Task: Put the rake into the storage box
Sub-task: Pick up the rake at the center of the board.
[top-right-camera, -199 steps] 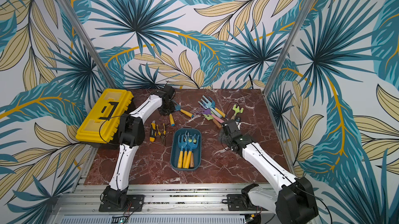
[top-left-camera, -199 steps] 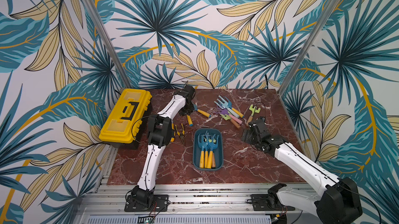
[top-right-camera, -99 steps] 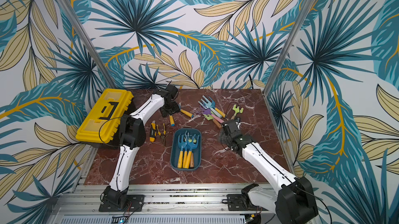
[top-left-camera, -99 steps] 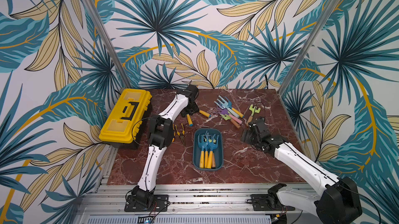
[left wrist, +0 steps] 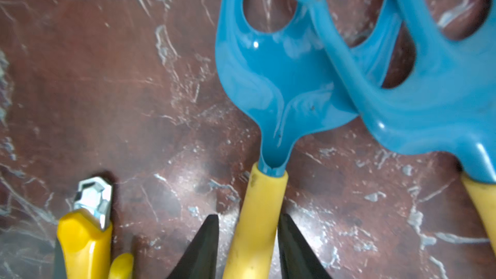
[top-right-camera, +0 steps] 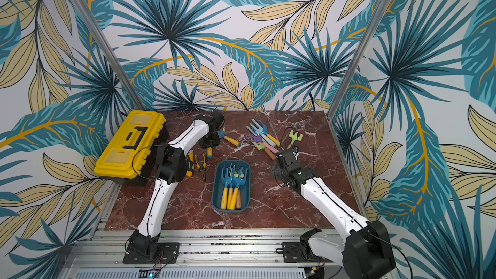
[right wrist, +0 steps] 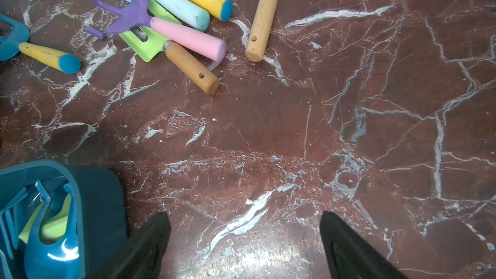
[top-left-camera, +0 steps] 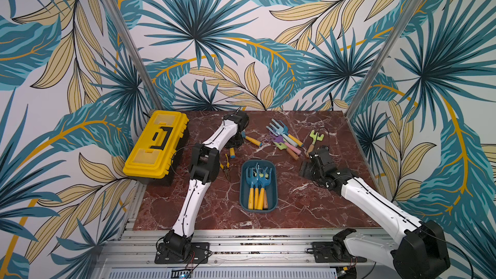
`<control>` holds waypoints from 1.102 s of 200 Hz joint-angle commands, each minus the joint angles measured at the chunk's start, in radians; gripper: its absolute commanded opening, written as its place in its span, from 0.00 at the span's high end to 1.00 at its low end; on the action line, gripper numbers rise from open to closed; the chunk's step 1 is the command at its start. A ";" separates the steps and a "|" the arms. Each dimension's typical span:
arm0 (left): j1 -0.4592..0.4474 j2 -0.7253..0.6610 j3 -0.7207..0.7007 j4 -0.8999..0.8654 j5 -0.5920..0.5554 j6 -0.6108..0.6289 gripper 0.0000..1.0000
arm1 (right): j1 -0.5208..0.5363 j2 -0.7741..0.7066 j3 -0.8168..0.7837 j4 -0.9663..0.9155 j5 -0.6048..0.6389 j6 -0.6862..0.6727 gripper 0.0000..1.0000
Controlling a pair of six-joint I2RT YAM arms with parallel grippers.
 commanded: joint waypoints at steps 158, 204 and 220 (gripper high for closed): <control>0.065 -0.274 -0.134 0.148 0.091 0.086 0.88 | -0.003 -0.023 -0.024 0.012 0.006 -0.005 0.08; 0.024 -0.383 -0.211 0.129 0.085 0.110 0.90 | -0.004 -0.027 -0.027 0.013 0.012 -0.002 0.08; 0.006 -0.440 -0.275 0.141 0.071 0.113 0.89 | -0.005 -0.030 -0.029 0.013 0.014 -0.001 0.08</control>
